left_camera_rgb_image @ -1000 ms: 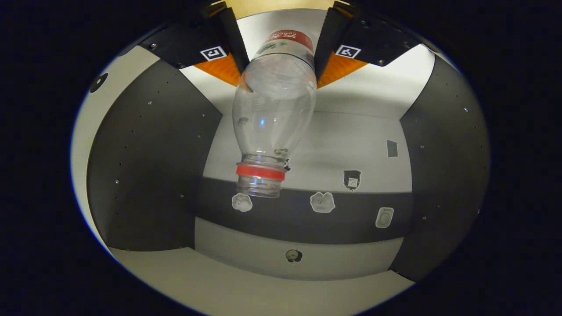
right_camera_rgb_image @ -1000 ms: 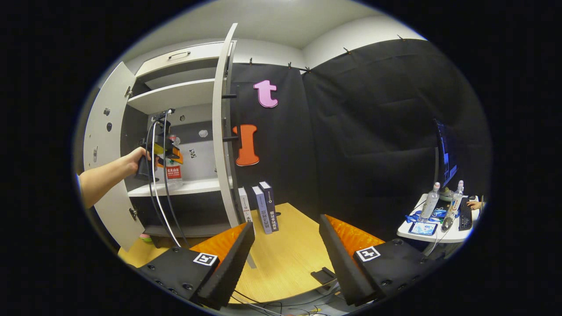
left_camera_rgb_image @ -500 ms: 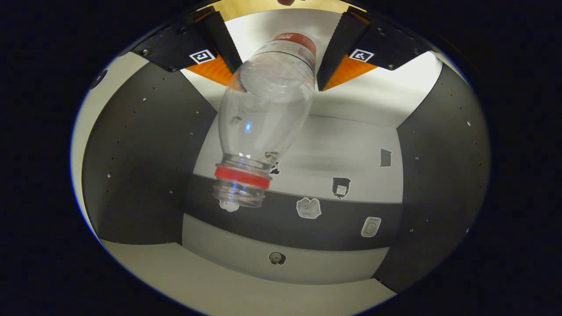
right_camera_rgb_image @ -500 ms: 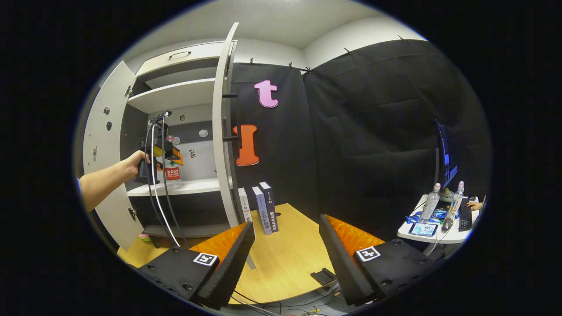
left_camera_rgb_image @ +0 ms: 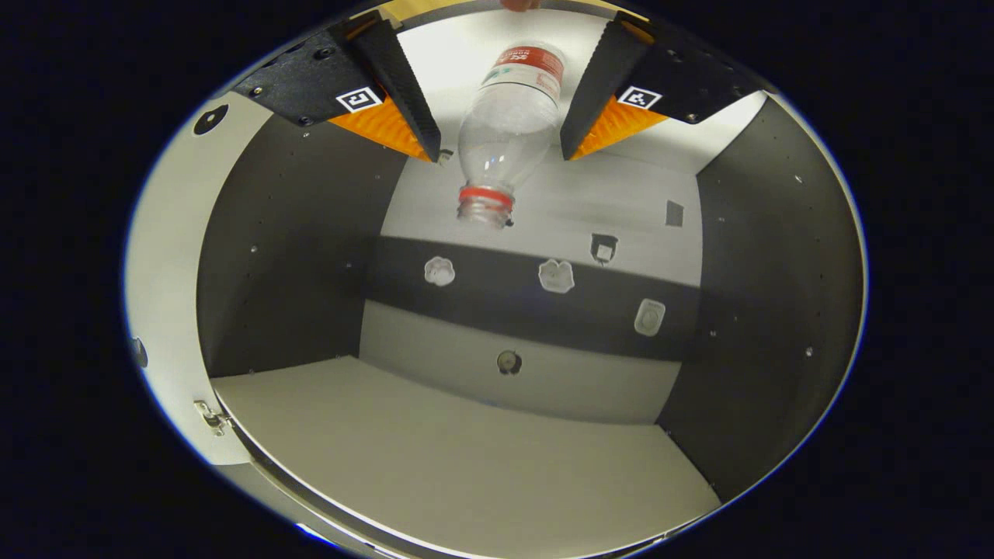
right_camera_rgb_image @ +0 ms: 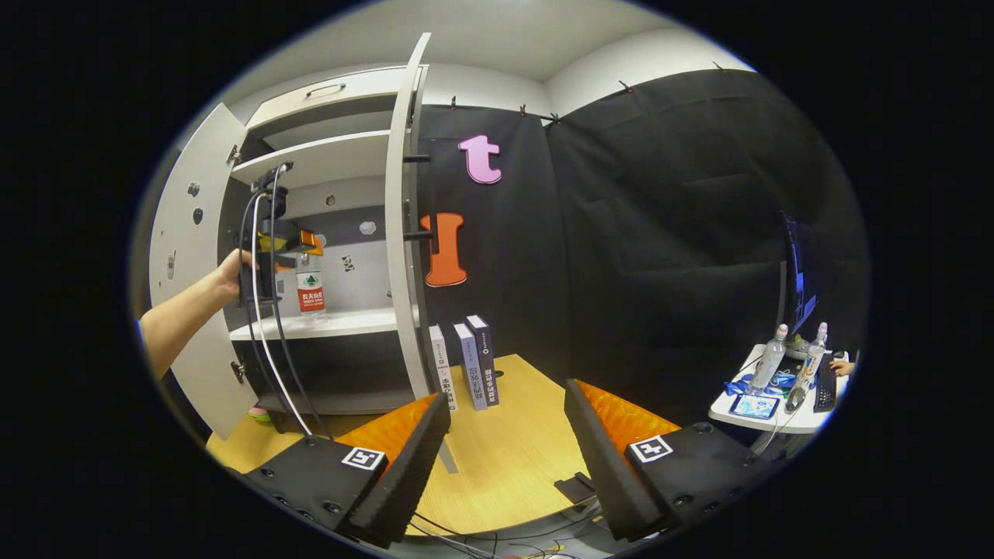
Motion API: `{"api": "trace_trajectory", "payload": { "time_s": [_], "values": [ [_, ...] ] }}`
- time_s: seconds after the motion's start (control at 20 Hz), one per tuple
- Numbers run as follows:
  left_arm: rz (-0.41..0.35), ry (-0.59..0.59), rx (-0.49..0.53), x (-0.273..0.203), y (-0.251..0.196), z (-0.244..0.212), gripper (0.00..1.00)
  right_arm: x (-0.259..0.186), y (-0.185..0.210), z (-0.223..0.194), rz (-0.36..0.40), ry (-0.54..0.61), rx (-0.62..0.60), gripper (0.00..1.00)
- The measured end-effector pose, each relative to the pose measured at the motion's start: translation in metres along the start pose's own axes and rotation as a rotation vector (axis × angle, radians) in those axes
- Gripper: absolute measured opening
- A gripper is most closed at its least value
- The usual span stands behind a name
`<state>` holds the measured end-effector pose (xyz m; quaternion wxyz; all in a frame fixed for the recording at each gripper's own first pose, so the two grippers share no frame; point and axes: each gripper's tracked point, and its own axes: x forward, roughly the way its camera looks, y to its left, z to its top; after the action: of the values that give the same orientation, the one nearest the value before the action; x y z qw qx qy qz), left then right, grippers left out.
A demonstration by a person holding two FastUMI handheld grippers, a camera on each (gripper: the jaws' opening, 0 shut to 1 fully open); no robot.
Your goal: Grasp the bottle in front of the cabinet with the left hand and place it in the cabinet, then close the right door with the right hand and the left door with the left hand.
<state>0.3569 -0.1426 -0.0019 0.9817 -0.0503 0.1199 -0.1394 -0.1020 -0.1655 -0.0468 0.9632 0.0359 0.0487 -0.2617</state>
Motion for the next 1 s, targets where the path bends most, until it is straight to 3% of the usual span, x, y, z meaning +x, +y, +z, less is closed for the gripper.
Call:
{"api": "trace_trajectory", "payload": {
  "time_s": [0.25, 0.45, 0.75, 1.0],
  "values": [
    [-0.005, -0.17, 0.013, -0.06, -0.016, 0.064, 0.92, 0.002, 0.013, -0.002, 0.035, 0.012, 0.007, 0.98],
    [-0.068, -0.236, -0.015, -0.125, -0.031, 0.088, 0.96, 0.005, 0.027, 0.005, 0.083, -0.001, 0.014, 0.98],
    [-0.106, -0.19, -0.08, -0.203, -0.026, 0.049, 0.94, 0.012, 0.06, 0.026, 0.197, -0.043, 0.02, 0.98],
    [0.028, -0.168, 0.013, -0.264, 0.008, -0.01, 0.97, 0.018, 0.087, 0.029, 0.28, -0.05, -0.024, 0.98]
  ]
}}
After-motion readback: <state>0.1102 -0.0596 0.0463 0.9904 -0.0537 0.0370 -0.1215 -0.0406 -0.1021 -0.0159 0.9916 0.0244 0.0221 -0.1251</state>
